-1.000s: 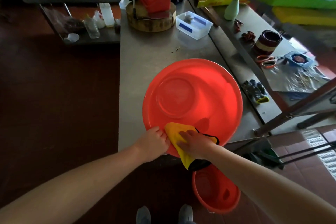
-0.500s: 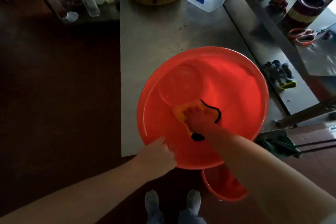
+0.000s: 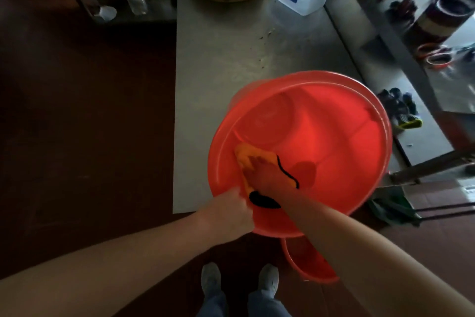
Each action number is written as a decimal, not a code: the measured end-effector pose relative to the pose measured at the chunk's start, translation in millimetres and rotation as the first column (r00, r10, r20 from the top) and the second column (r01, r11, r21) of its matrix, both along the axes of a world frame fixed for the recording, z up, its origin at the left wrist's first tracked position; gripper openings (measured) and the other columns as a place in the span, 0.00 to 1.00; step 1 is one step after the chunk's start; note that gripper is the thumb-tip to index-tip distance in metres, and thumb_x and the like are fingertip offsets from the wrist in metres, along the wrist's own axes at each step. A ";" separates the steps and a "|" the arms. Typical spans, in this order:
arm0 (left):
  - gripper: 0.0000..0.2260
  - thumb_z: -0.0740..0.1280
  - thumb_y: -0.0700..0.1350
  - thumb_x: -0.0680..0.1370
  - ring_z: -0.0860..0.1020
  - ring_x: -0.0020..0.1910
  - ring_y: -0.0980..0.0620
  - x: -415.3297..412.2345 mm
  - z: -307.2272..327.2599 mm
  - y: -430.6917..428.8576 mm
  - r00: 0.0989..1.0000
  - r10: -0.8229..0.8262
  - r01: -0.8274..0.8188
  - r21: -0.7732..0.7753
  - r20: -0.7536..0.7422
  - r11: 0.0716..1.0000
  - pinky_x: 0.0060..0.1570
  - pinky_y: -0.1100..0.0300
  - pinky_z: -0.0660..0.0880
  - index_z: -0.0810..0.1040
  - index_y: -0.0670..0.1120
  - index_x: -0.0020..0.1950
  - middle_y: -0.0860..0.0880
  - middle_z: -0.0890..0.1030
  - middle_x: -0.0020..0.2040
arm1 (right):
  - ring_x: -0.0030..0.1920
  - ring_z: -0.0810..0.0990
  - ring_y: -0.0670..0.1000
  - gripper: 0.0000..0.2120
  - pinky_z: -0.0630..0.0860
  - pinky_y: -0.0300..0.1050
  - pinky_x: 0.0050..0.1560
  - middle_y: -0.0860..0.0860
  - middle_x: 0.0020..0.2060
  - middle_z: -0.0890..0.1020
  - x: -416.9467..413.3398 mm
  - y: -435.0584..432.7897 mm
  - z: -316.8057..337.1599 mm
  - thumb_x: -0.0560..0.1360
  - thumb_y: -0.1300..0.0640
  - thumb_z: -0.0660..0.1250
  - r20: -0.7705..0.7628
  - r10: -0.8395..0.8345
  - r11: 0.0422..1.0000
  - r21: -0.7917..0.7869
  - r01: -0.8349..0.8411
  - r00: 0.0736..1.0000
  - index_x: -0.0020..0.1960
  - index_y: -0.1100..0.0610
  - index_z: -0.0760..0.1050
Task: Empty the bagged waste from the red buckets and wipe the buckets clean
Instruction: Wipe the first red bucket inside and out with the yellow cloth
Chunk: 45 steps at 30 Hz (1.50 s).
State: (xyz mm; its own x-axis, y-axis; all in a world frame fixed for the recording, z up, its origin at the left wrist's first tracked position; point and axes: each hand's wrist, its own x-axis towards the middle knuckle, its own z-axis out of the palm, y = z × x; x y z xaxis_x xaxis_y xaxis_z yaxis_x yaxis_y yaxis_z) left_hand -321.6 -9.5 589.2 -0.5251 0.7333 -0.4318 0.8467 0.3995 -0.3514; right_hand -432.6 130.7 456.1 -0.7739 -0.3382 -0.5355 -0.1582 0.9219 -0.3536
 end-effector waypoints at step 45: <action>0.15 0.63 0.45 0.82 0.80 0.59 0.38 -0.1 -13.9 -41.4 0.986 0.135 -0.132 0.033 -0.099 0.991 0.67 0.36 0.68 0.74 0.46 0.69 0.39 0.82 0.59 | 0.78 0.57 0.60 0.27 0.55 0.60 0.76 0.50 0.80 0.56 83.9 47.9 64.6 0.83 0.38 0.48 -0.035 0.077 0.965 0.254 -0.066 0.996 0.80 0.42 0.54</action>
State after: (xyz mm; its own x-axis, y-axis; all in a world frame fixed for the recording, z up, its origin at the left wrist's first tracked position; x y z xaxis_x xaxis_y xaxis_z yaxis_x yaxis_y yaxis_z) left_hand -321.7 -50.9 575.3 -0.6591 0.6638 -0.3535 0.7459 0.5168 -0.4201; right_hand -348.6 178.6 520.7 -0.7774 -0.2519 -0.5763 -0.2374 0.9660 -0.1020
